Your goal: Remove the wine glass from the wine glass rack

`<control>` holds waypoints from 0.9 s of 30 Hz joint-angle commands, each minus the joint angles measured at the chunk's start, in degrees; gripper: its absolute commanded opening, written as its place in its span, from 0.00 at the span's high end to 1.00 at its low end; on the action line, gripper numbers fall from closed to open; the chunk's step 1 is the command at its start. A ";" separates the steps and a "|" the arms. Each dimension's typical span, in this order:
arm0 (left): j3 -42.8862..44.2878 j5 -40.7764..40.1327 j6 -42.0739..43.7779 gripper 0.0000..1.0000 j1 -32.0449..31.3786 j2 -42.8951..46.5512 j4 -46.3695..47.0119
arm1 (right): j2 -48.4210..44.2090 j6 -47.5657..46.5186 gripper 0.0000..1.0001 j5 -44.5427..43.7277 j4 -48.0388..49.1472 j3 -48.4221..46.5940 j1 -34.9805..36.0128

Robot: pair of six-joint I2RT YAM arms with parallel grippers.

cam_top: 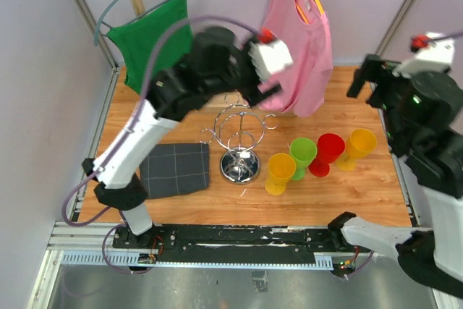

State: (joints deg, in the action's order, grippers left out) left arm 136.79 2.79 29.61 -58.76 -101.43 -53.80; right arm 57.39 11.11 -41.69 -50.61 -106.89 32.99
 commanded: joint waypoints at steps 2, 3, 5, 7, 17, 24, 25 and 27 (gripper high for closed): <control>-3.08 4.47 -10.98 0.16 24.99 8.33 9.16 | 12.02 -2.00 0.02 6.99 1.25 -7.02 -2.87; -5.48 7.33 -13.17 0.16 30.76 10.15 10.70 | 13.26 -1.19 0.02 9.10 0.77 -7.30 -4.95; -12.28 12.37 -16.40 0.15 40.83 14.57 14.26 | 14.45 0.16 0.02 11.26 0.44 -6.16 -8.88; -19.87 17.84 -17.92 0.15 50.65 18.46 16.99 | 13.97 0.98 0.02 12.08 0.92 -2.37 -10.68; -55.80 23.27 -23.98 0.10 66.16 35.50 27.41 | -2.37 9.74 0.02 11.84 9.19 31.67 -10.76; -68.41 23.05 -29.24 0.11 66.17 39.70 32.69 | -8.95 12.55 0.01 10.58 9.07 43.00 -10.70; -70.45 23.01 -29.70 0.11 66.23 40.45 34.08 | -8.96 12.98 0.01 10.27 8.85 44.17 -10.75; -74.75 22.99 -30.46 0.11 66.23 42.11 36.73 | -9.31 13.02 0.02 10.26 9.28 46.40 -10.75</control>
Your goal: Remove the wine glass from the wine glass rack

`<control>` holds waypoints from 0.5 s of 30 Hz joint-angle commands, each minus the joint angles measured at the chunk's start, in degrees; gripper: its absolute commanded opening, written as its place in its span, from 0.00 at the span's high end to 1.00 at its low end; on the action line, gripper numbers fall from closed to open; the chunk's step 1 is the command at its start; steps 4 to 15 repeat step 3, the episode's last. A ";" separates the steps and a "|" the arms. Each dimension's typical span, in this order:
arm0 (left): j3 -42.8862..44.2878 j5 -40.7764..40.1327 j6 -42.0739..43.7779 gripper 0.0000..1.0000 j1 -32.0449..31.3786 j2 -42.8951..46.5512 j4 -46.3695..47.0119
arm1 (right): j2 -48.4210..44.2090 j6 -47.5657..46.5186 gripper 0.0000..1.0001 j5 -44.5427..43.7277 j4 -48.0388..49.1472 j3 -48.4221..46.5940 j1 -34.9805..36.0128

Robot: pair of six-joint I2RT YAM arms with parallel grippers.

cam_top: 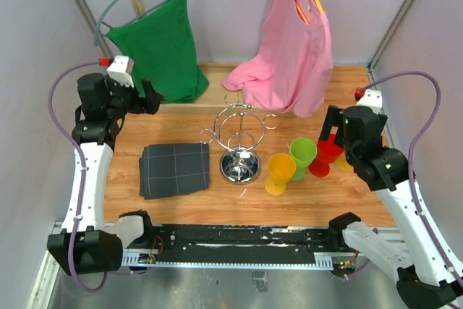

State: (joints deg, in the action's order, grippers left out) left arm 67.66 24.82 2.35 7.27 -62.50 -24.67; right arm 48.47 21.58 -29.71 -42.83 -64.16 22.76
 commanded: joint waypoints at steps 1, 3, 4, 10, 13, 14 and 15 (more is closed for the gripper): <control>-7.67 0.93 -3.46 0.11 0.16 4.03 8.69 | -0.66 2.86 0.01 -1.98 1.55 4.67 -0.53; -11.37 0.62 -3.64 0.11 0.15 5.64 10.60 | -1.39 3.46 0.01 -2.09 1.84 6.19 -0.53; -11.37 0.62 -3.64 0.11 0.15 5.64 10.60 | -1.39 3.46 0.01 -2.09 1.84 6.19 -0.53; -11.37 0.62 -3.64 0.11 0.15 5.64 10.60 | -1.39 3.46 0.01 -2.09 1.84 6.19 -0.53; -11.37 0.62 -3.64 0.11 0.15 5.64 10.60 | -1.39 3.46 0.01 -2.09 1.84 6.19 -0.53; -11.37 0.62 -3.64 0.11 0.15 5.64 10.60 | -1.39 3.46 0.01 -2.09 1.84 6.19 -0.53; -11.37 0.62 -3.64 0.11 0.15 5.64 10.60 | -1.39 3.46 0.01 -2.09 1.84 6.19 -0.53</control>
